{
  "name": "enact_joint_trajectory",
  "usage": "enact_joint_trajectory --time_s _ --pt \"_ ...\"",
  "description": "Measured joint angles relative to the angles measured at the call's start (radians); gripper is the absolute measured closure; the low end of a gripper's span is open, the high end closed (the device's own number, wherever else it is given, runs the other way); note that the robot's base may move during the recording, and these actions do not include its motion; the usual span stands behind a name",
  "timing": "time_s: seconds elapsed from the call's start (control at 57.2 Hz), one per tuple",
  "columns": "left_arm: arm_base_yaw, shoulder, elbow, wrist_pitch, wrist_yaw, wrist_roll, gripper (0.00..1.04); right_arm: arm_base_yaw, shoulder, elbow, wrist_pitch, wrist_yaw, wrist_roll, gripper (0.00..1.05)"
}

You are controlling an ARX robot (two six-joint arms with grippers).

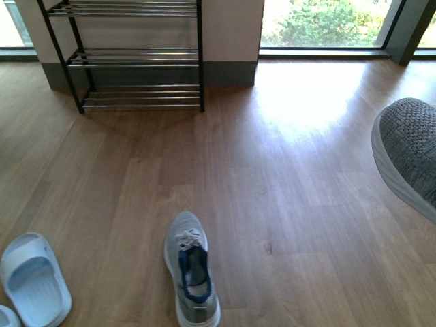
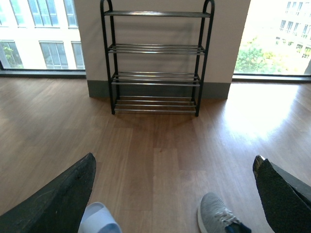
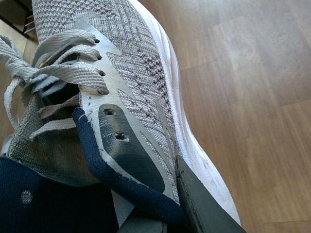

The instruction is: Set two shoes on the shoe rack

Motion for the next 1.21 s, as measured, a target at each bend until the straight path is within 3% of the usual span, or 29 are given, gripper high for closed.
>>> enact_joint_trajectory --time_s 0.349,0.402,0.472,0.507,0.699,0.856,1.031,1.205 --pt "0.000 0.000 0.000 0.000 -0.003 0.000 0.09 -0.003 0.001 0.000 0.000 0.000 0.000 1.04" --pt "-0.042 0.055 0.041 -0.114 -0.142 -0.060 0.09 -0.003 0.001 0.000 0.000 0.000 0.000 1.04" --pt "-0.103 0.252 0.127 -0.242 -0.330 -0.149 0.09 -0.003 0.000 0.000 0.000 0.000 0.000 1.04" --pt "-0.108 0.341 0.145 -0.222 -0.347 -0.163 0.09 -0.003 0.000 0.000 0.000 0.000 0.000 1.04" --pt "-0.113 0.872 0.251 0.088 -0.274 -0.188 0.09 -0.003 0.000 0.000 0.000 0.000 0.000 1.04" --pt "-0.248 1.440 0.456 0.267 -0.243 -0.247 0.09 -0.003 0.000 0.000 0.000 0.000 0.000 1.04" --pt "-0.367 1.964 0.734 0.278 -0.257 -0.367 0.09 -0.003 0.000 0.000 0.000 0.000 0.000 1.04" --pt "-0.397 2.293 0.946 0.219 -0.266 -0.439 0.09 -0.003 0.000 0.000 0.000 0.000 0.000 1.04"
